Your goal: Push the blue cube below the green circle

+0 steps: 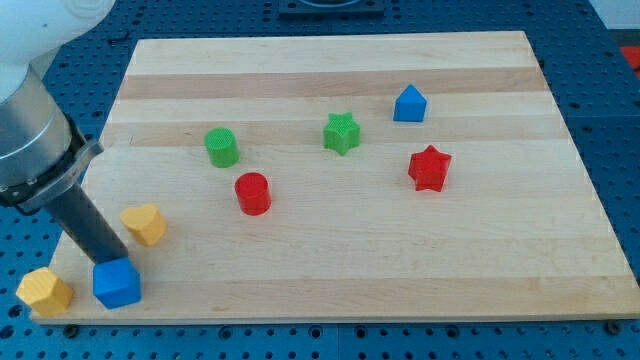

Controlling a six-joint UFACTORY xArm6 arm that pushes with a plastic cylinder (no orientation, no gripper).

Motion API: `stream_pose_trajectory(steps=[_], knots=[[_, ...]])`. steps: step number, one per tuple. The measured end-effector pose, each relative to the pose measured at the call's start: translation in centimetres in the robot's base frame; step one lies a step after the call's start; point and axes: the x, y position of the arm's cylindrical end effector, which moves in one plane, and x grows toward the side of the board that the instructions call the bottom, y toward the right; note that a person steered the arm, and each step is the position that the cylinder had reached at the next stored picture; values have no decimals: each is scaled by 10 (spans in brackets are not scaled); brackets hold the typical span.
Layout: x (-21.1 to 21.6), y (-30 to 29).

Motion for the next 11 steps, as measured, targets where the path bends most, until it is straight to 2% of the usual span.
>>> stream_pose_trajectory(steps=[2,4,5,6,11], knots=[[-6,15],[-6,118],[15,152],[53,151],[54,126]])
